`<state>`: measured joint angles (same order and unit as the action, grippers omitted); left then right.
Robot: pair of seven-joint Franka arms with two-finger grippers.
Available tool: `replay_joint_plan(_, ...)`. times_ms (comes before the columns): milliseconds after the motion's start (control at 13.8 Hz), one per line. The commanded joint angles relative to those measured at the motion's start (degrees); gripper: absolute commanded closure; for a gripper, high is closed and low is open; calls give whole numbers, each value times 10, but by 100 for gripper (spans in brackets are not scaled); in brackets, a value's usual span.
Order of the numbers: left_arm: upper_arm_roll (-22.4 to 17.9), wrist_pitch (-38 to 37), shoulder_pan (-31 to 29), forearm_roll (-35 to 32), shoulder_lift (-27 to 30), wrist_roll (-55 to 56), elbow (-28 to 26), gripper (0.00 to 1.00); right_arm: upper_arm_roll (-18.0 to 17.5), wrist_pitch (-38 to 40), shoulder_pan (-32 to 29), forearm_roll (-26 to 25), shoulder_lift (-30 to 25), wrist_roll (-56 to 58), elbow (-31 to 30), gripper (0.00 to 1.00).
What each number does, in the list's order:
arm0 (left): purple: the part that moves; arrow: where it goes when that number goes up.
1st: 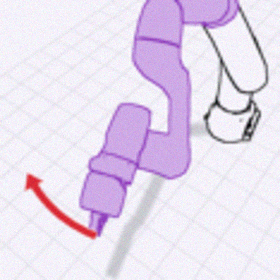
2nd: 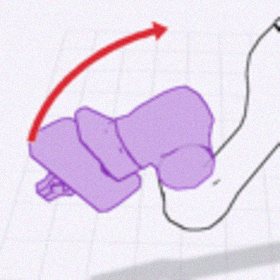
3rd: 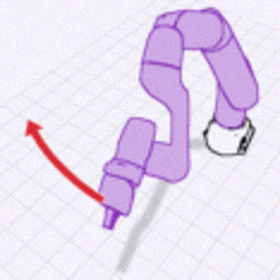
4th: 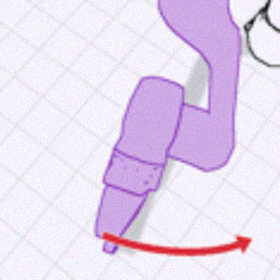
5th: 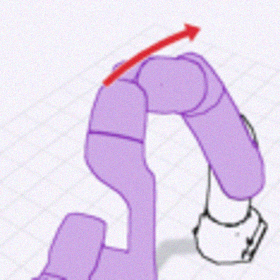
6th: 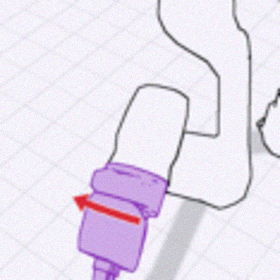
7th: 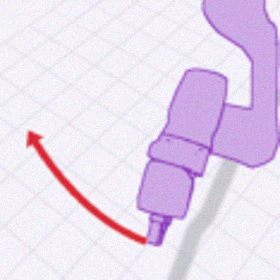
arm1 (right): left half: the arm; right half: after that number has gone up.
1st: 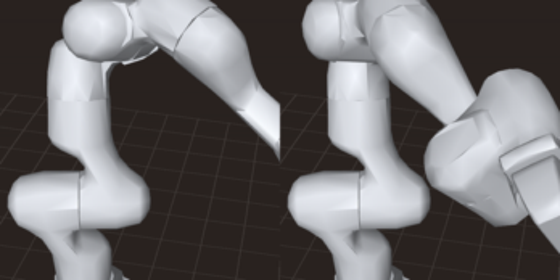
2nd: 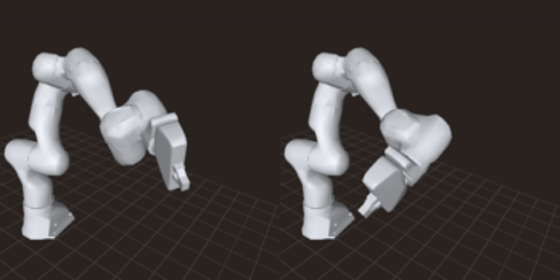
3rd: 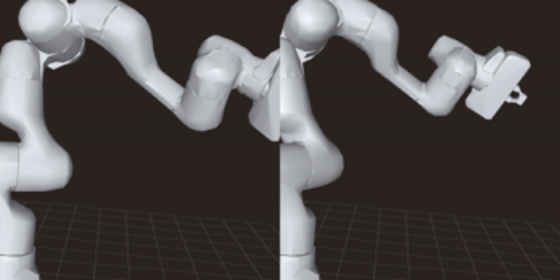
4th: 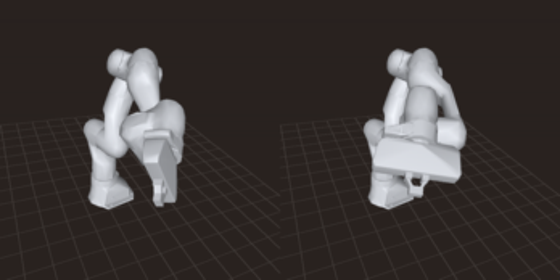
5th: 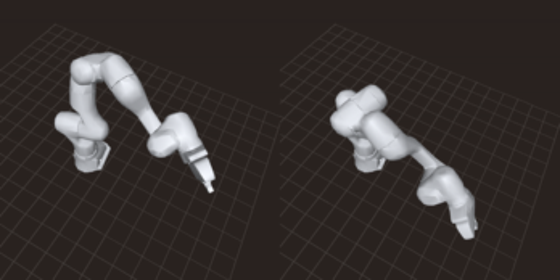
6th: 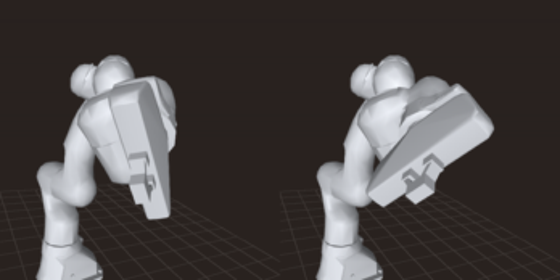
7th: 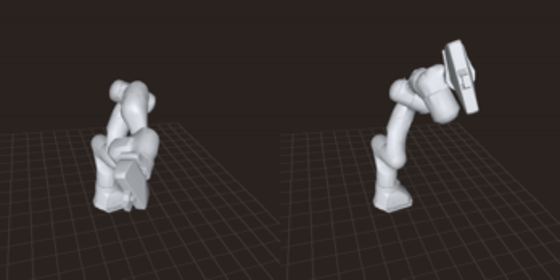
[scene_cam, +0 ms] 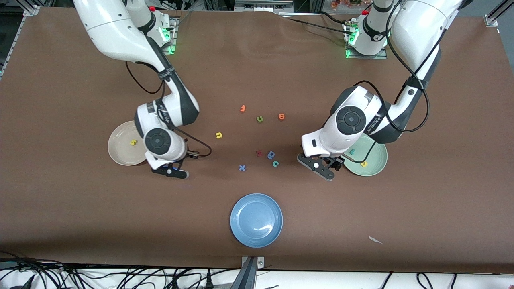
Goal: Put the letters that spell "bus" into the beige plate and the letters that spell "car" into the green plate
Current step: 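Place the a on the cream plate while the left gripper grasps the c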
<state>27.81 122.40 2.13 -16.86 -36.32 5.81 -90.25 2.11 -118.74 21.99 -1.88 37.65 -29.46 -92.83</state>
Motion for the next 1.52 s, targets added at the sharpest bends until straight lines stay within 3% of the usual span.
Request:
replay_joint_plan(0, -2, -13, 11, 11, -25, 134, 26, 0, 36, 5, 1, 8, -61, 87, -69, 99)
replay_joint_plan(145, -2, -11, 16, 11, -49, 272, 44, 0, 67, -10, 1, 8, -114, 153, -134, 99)
replay_joint_plan(290, -2, -9, 28, 12, -64, 336, 60, 0, 100, -63, 1, 8, -169, 220, -227, 99)
replay_joint_plan(580, -2, -7, 79, 12, -120, 510, 124, 0, 155, -179, 1, 8, -223, 324, -362, 98)
replay_joint_plan(652, -3, -6, 88, 12, -138, 538, 142, 0, 163, -202, 1, 8, -224, 335, -376, 79)
replay_joint_plan(725, -3, -6, 100, 11, -156, 558, 161, 0, 167, -204, 1, 15, -223, 329, -373, 29)
replay_joint_plan(797, -9, -6, 119, 10, -174, 578, 182, 0, 167, -203, 0, 35, -222, 320, -370, 0)
replay_joint_plan(1014, -76, 2, 172, 11, -211, 620, 225, 1, 148, -191, 10, 52, -217, 272, -339, 0)
replay_joint_plan(1087, -79, 15, 178, 12, -215, 630, 231, 3, 130, -171, 10, 52, -212, 234, -318, 0)
replay_joint_plan(1159, -79, 19, 178, 11, -219, 634, 231, 8, 110, -150, 10, 53, -204, 190, -297, 0)
replay_joint_plan(1377, -79, 19, 182, 12, -227, 636, 231, 34, 34, -137, 10, 53, -164, 26, -234, 0)
replay_joint_plan(1449, -79, 20, 183, 12, -228, 636, 231, 35, 10, -138, 10, 52, -150, -26, -217, 0)
